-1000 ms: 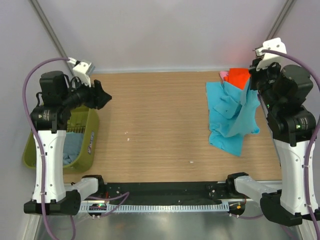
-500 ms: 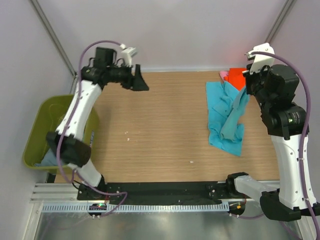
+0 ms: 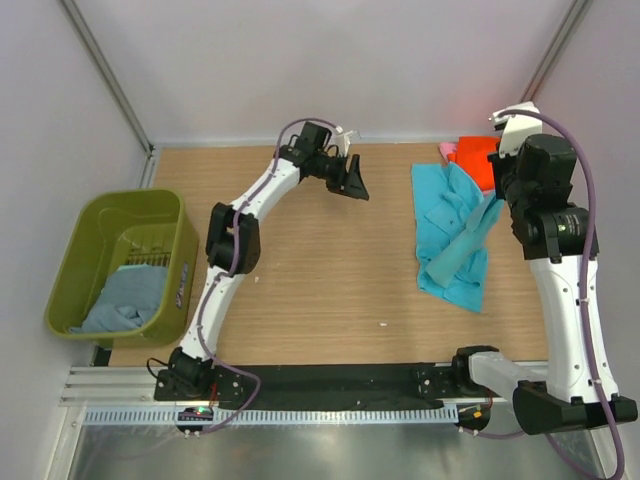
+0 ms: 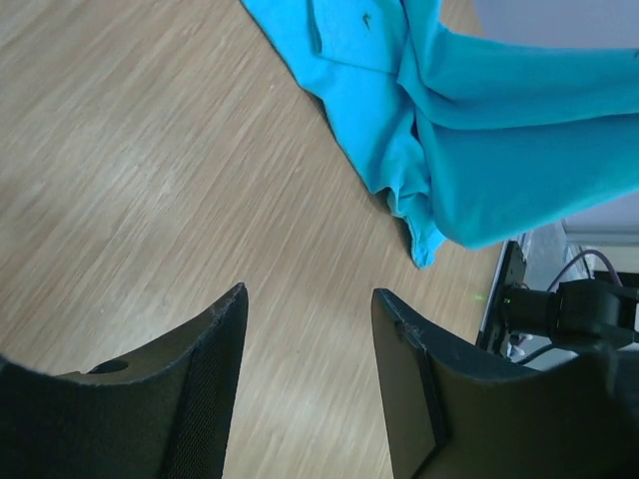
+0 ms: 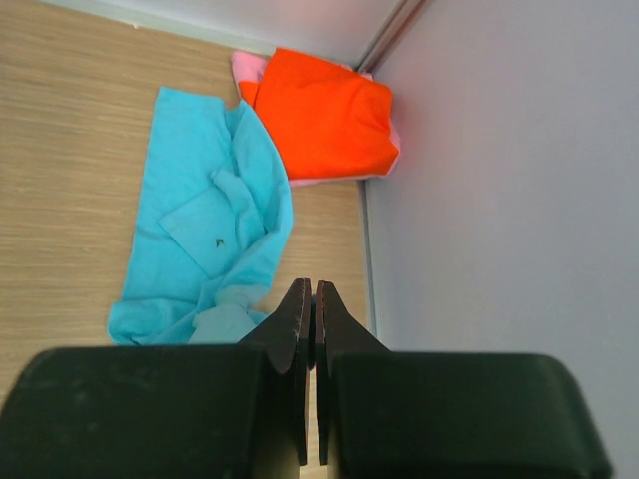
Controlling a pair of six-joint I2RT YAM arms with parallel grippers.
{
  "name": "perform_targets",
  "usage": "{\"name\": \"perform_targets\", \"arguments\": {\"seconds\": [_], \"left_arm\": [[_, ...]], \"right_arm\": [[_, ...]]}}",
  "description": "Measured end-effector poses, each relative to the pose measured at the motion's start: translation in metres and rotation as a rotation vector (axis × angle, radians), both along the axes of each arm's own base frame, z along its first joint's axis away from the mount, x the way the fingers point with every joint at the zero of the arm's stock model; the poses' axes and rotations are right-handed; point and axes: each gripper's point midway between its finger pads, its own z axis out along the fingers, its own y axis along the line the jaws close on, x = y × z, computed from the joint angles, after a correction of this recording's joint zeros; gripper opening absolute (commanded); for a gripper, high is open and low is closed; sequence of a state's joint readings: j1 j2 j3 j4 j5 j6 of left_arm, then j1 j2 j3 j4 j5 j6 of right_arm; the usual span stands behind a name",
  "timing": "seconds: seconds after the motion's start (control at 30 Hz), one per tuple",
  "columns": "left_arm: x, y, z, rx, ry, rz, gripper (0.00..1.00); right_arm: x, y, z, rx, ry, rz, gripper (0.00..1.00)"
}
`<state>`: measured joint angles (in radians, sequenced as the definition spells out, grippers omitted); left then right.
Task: Fold and stack the t-shirts
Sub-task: Flatten the tshirt out
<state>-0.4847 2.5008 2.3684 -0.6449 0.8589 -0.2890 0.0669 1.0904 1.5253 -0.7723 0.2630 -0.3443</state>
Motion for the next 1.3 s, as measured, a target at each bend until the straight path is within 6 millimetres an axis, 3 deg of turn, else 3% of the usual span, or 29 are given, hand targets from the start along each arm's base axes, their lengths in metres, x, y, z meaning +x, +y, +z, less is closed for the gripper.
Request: {"name": "perform_targets", "arguments": {"seconds": [0.1,0.23,0.43,0.53,0.6,0.67,0.73,0.8,0.87,0.93,1.0,1.07,1.1,1.13,1.17,1.23,1.3], "left_arm": [[0.003,-0.016,-0.028,-0.037,0.047,-0.018,0.54],[-0.003,-0.035,-0.044,-0.100,0.116,-0.048,0.54],[-0.037,-0.070,-0.046,-0.167,0.191,-0.147,0.48],[-0.052,-0.071,-0.043,-0.183,0.248,-0.175,0.45],[-0.051,-0.050,-0.040,-0.171,0.309,-0.138,0.44],[-0.032,-0.013,-0.027,-0.173,0.335,-0.058,0.46],[0.000,0.046,-0.004,-0.186,0.323,0.068,0.47],[0.039,0.128,0.036,-0.210,0.244,0.229,0.49],[0.064,0.213,0.081,-0.218,0.122,0.380,0.51],[0.068,0.290,0.121,-0.170,-0.014,0.509,0.51],[0.053,0.330,0.153,-0.115,-0.115,0.580,0.51],[0.025,0.338,0.183,-0.069,-0.195,0.600,0.52],[0.009,0.335,0.196,-0.052,-0.240,0.604,0.53],[-0.009,0.330,0.207,-0.038,-0.274,0.604,0.55],[-0.026,0.327,0.217,-0.024,-0.315,0.608,0.56],[-0.051,0.325,0.236,0.002,-0.415,0.622,0.56],[-0.068,0.328,0.250,0.023,-0.484,0.644,0.56]], "right_arm": [[0.000,-0.007,-0.018,0.008,0.044,-0.027,0.01],[-0.003,-0.011,-0.046,0.028,0.116,-0.046,0.01],[-0.005,-0.017,-0.076,0.049,0.189,-0.067,0.01],[0.005,-0.018,-0.088,0.035,0.227,-0.060,0.01],[0.020,-0.019,-0.097,0.018,0.262,-0.051,0.01],[0.046,-0.018,-0.109,0.016,0.312,-0.043,0.01],[0.084,-0.012,-0.114,0.022,0.341,-0.023,0.01],[0.131,0.003,-0.112,0.004,0.333,0.007,0.01],[0.175,0.045,-0.107,-0.033,0.306,0.095,0.01],[0.203,0.113,-0.096,-0.067,0.272,0.233,0.01],[0.210,0.196,-0.080,-0.093,0.230,0.389,0.01],[0.188,0.278,-0.066,-0.111,0.192,0.558,0.01],[0.172,0.307,-0.064,-0.121,0.191,0.627,0.01],[0.143,0.346,-0.059,-0.131,0.183,0.722,0.01],[0.123,0.369,-0.054,-0.133,0.173,0.785,0.01],[0.064,0.421,-0.036,-0.134,0.137,0.937,0.01],[0.029,0.442,-0.015,-0.123,0.096,1.018,0.01]]}}
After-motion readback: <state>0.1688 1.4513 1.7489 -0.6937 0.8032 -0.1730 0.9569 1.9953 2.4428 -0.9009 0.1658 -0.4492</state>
